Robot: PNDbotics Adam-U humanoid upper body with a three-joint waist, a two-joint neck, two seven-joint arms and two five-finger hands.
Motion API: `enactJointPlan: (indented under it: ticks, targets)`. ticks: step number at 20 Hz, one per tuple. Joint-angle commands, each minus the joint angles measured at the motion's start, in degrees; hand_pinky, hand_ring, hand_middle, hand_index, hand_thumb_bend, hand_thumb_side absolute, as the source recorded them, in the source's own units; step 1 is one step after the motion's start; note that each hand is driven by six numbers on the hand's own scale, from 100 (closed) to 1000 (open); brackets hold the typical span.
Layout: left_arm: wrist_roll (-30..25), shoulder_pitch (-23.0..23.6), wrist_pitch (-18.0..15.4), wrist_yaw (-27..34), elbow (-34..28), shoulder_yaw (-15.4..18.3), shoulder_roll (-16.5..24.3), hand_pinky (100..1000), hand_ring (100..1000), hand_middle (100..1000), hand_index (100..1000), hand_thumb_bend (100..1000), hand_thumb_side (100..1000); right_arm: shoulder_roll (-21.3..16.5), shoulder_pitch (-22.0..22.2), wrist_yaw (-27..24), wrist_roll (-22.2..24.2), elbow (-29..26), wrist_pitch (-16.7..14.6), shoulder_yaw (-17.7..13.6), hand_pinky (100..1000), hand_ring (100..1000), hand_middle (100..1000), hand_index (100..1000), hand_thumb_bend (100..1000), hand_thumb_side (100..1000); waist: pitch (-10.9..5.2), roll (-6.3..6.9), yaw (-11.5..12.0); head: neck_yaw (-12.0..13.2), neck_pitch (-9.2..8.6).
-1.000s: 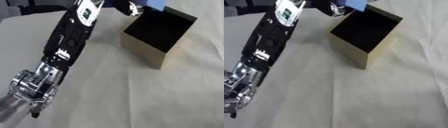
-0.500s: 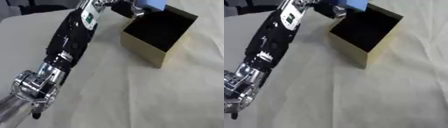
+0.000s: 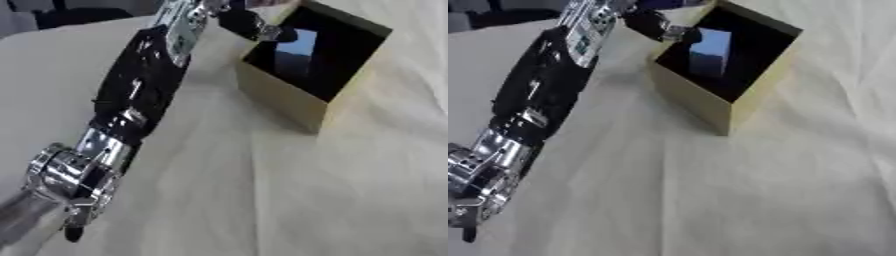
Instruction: Pick up objects on the table and place them in the box.
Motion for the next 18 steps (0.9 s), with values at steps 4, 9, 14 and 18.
enactJointPlan:
  ticks: [4,9,14,18]
  targets:
    - [5.15,0.32,0.35,1.52,-4.51,2.85,0.22,947,922,779,935,439,791,-0.47,0.36,0.07,-0.36,-0.93,0.22,-0.57,650,796,599,729,100,805,-1.23,-0.54,0.44,-0.73,0.15]
    - [9.61,2.9,2.59,5.95,-11.52,3.47,1.21,926,878,722,876,272,813,-0.64,1.45,0.68,-1.05,-0.93,0.26,-1.01,650,795,599,728,100,802,-2.02,-0.54,0.99,-2.52,1.4]
    - [14.01,8.37,5.65,10.34,-18.66,3.45,4.05,926,849,691,871,166,824,-0.63,2.75,1.3,-1.99,-0.93,0.3,-1.6,651,794,599,728,100,799,-2.86,-0.97,2.45,-3.37,2.85]
    - [17.37,13.63,8.56,13.7,-24.12,4.02,5.81,931,844,680,864,142,848,-0.46,3.47,1.56,-2.58,-0.93,0.29,-1.94,652,793,600,728,100,796,-3.37,-1.69,3.7,-3.15,3.28]
